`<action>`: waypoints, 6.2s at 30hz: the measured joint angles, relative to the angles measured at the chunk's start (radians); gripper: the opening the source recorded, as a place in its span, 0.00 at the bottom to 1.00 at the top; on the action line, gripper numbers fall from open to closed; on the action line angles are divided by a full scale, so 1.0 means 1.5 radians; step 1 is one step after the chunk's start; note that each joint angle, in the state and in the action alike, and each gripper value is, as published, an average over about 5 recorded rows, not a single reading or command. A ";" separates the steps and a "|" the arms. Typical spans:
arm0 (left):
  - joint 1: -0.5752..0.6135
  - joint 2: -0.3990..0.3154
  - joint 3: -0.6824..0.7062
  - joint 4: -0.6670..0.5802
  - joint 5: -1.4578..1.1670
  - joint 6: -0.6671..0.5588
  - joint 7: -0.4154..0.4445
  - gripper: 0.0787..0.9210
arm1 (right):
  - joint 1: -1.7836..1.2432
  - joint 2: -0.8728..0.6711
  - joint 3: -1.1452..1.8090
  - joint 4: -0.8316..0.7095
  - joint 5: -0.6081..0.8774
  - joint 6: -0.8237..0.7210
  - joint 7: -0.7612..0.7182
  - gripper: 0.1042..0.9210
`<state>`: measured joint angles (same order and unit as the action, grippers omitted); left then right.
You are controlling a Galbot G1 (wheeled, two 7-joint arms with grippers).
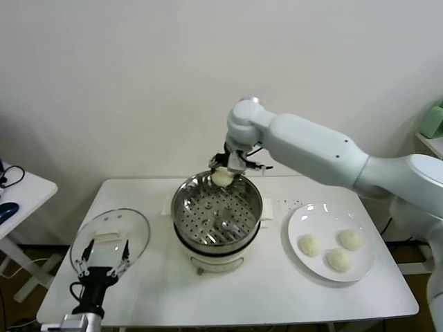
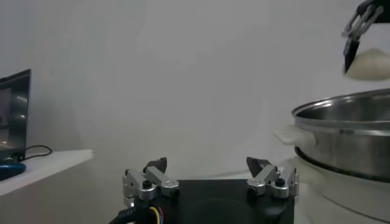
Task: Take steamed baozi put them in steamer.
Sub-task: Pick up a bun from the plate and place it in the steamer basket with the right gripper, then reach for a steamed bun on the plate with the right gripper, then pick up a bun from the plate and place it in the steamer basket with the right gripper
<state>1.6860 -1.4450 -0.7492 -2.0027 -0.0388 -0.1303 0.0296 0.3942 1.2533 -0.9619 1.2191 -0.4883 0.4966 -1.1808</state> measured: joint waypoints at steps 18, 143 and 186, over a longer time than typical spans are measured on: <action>0.000 0.002 0.004 0.004 0.000 0.000 0.000 0.88 | -0.079 0.048 0.005 -0.049 -0.103 0.011 0.001 0.73; -0.005 0.009 0.015 -0.003 -0.020 0.011 -0.005 0.88 | -0.275 -0.341 0.061 -0.061 0.339 -0.413 0.035 0.67; 0.006 0.021 0.030 -0.048 -0.022 0.027 -0.003 0.88 | 0.152 -0.018 -0.210 -0.165 0.829 -0.514 0.033 0.67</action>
<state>1.6954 -1.4129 -0.7045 -2.0743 -0.0714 -0.0892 0.0245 0.6220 1.2264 -1.2775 0.9720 0.7553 -0.2746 -1.1306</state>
